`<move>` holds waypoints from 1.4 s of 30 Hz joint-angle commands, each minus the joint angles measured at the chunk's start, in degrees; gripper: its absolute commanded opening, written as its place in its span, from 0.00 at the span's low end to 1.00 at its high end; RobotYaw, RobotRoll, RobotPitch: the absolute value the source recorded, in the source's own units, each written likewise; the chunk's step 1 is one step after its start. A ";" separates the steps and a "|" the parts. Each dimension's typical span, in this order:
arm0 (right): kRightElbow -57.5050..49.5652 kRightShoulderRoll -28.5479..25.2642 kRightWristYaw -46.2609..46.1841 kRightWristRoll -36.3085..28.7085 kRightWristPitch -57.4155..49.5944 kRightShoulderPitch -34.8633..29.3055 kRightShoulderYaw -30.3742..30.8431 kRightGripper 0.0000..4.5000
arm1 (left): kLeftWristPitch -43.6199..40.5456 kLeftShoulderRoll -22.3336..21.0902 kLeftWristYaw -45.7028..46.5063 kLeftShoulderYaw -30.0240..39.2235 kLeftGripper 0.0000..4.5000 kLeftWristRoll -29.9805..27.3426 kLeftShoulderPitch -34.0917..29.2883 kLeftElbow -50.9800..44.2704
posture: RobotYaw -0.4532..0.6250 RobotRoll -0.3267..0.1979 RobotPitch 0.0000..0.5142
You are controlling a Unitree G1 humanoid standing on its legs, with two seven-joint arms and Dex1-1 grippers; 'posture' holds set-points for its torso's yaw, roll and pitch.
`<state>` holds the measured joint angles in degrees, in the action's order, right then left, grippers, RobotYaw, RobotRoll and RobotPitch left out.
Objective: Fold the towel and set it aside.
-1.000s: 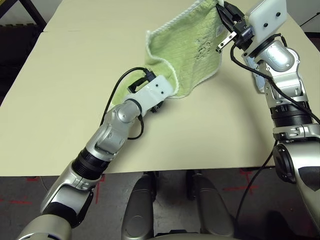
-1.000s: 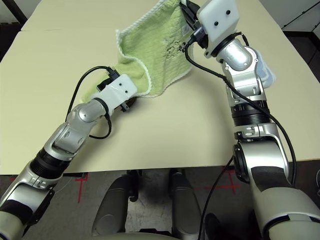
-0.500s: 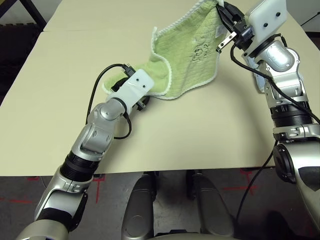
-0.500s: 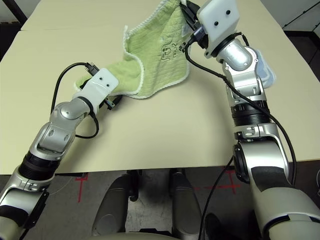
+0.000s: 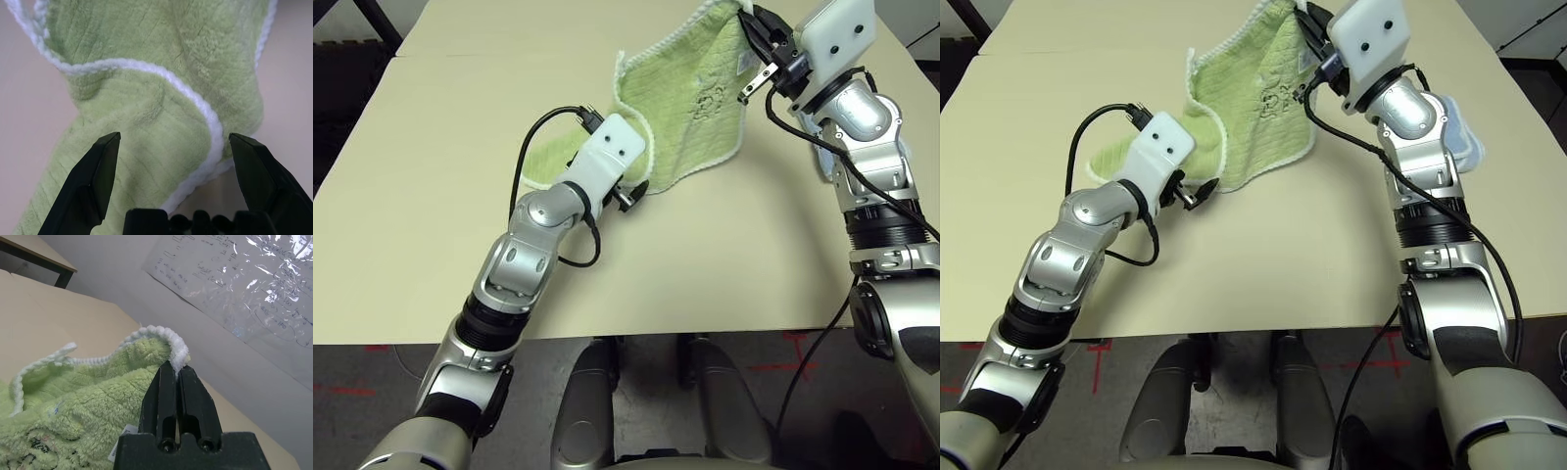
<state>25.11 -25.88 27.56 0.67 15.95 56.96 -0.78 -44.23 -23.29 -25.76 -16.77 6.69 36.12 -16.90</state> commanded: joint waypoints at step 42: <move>-1.77 -1.06 -1.03 -0.02 -0.78 -1.83 -0.64 0.00 | 7.94 0.16 -0.09 -2.84 0.01 5.98 -3.05 5.83 | 0.41 0.62 0.58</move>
<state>24.73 -26.13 26.72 0.72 15.43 55.79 -0.78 -36.60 -23.41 -25.23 -19.16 12.27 34.12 -10.59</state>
